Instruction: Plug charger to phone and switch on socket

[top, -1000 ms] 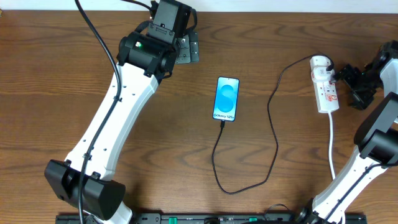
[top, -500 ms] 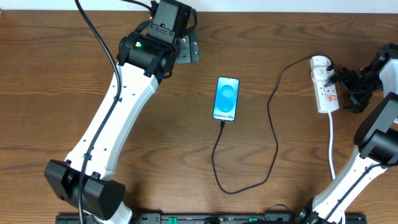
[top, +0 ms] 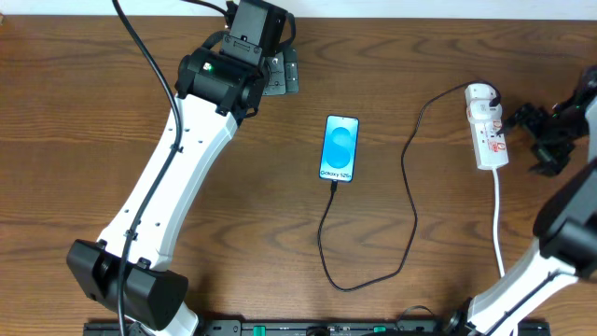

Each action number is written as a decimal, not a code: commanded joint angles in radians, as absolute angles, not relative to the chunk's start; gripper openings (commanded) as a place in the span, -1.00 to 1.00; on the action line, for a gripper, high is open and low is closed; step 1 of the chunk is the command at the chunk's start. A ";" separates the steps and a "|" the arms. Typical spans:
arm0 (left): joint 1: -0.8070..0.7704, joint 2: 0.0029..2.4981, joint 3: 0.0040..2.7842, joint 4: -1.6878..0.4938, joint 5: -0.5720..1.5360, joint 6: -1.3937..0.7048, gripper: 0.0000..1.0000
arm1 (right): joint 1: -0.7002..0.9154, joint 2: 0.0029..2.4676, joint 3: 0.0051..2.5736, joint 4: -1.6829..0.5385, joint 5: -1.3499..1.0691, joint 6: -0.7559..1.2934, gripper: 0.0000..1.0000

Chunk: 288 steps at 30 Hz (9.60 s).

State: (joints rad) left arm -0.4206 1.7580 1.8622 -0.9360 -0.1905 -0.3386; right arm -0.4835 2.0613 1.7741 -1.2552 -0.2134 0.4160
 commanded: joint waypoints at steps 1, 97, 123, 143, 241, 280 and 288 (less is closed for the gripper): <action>-0.420 1.763 1.863 -0.938 -0.214 -0.326 0.95 | -0.440 1.907 1.721 -1.240 -0.207 0.410 0.98; -0.420 1.763 1.863 -0.938 -0.214 -0.326 0.95 | 0.054 0.094 0.179 -0.073 -0.190 0.055 0.98; -0.420 1.763 1.863 -0.938 -0.214 -0.326 0.96 | 0.061 0.005 0.063 0.091 -0.186 -0.062 0.99; -0.420 1.763 1.863 -0.938 -0.214 -0.326 0.96 | 0.063 0.005 0.005 0.164 -0.125 -0.053 0.99; -0.420 1.763 1.828 -0.990 -0.214 -0.325 0.96 | 0.060 0.006 0.006 -0.071 -0.085 0.007 0.99; -0.336 1.270 1.074 -0.554 0.155 0.204 0.96 | 0.060 0.006 0.006 -0.071 -0.085 0.007 0.99; -0.297 1.108 0.873 -0.381 0.176 0.204 0.96 | 0.060 0.006 0.006 -0.071 -0.085 0.007 0.98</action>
